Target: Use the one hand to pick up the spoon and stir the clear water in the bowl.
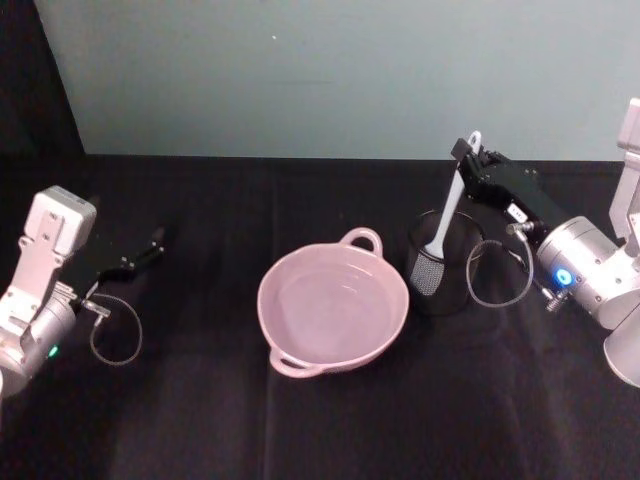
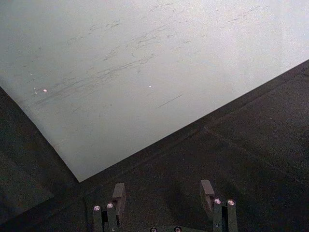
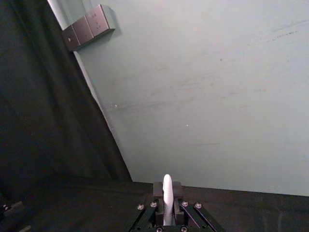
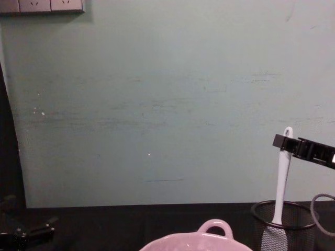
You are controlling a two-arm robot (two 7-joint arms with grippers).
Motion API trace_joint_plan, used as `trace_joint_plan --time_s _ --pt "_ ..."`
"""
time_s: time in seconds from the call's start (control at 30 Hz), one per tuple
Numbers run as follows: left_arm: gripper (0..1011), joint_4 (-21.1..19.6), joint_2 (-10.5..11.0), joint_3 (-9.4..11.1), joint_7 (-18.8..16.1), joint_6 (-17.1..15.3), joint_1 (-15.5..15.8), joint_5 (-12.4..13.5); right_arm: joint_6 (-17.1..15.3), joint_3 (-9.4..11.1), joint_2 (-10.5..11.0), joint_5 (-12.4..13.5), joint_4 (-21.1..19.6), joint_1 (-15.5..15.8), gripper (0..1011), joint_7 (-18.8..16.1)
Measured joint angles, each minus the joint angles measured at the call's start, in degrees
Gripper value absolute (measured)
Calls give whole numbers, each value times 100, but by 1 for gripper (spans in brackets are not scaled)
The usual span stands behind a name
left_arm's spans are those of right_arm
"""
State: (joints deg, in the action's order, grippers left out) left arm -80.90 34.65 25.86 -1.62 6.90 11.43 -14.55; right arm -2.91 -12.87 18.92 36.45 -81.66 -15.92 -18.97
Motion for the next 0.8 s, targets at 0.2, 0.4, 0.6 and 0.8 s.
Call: trace_joint_plan --time_s 0.2,0.4,0.6,0.8 --pt "1011 0 0 0 0 0 0 0 9 -44 9 18 57 -17 117 3" --pt "1011 0 0 0 0 0 0 0 23 -67 5 51 141 -23 118 8" --pt "1011 0 0 0 0 0 0 0 28 -72 6 60 160 -9 118 48" --pt "1011 0 0 0 0 0 0 0 44 -28 29 63 152 38 173 104"
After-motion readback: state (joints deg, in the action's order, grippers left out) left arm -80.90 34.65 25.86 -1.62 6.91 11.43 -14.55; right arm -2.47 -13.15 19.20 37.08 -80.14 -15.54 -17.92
